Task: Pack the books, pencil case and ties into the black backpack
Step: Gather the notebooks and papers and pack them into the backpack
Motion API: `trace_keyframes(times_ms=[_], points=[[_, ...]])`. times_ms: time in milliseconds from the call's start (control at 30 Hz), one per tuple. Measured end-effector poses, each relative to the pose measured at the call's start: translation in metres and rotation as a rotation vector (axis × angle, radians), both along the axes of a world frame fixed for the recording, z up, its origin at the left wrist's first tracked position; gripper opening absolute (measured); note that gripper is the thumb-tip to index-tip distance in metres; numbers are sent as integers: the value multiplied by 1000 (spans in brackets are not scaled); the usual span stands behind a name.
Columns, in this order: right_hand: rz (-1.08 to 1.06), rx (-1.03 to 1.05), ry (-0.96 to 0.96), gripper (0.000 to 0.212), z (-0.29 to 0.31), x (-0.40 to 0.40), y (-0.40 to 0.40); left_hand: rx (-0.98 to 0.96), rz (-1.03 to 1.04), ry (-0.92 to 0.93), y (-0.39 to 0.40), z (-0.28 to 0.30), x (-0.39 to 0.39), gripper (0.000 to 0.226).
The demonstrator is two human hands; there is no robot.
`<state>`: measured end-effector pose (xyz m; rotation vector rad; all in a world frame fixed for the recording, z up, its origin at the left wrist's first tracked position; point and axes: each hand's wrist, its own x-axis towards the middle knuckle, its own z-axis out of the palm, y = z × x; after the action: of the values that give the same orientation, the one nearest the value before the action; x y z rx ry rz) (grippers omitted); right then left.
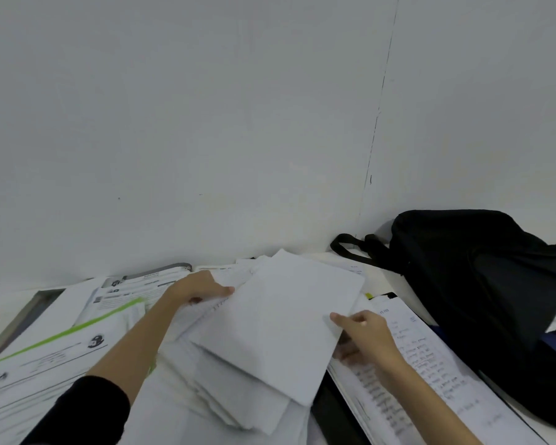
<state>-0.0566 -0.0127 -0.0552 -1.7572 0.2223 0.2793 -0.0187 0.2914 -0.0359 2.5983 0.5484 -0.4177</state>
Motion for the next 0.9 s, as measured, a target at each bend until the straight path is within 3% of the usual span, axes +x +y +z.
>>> trace_keyframes(times_ms=[67,167,267,433,467,600,667,900], points=[[-47,194,107,28,-2,5,-3,-99,21,-44,-3,-2,-13,39],[-118,238,117,25,-9,6,5,-205,61,-80,-13,-7,-37,45],[-187,125,87,27,-14,5,10,-307,102,-98,-20,-13,-58,39],[1,-179,-3,48,-8,2,5,-404,174,-153,-36,-9,-90,29],[13,-183,-10,48,-7,-1,4,-443,193,-172,-40,-9,-94,36],[-44,143,137,34,-5,-13,-2,-642,230,-262,-56,-8,-107,65],[-3,244,224,39,-4,-14,-8,-711,208,-250,-64,-4,-112,74],[262,366,213,32,20,-19,-26,-943,232,-351,-77,0,-126,79]])
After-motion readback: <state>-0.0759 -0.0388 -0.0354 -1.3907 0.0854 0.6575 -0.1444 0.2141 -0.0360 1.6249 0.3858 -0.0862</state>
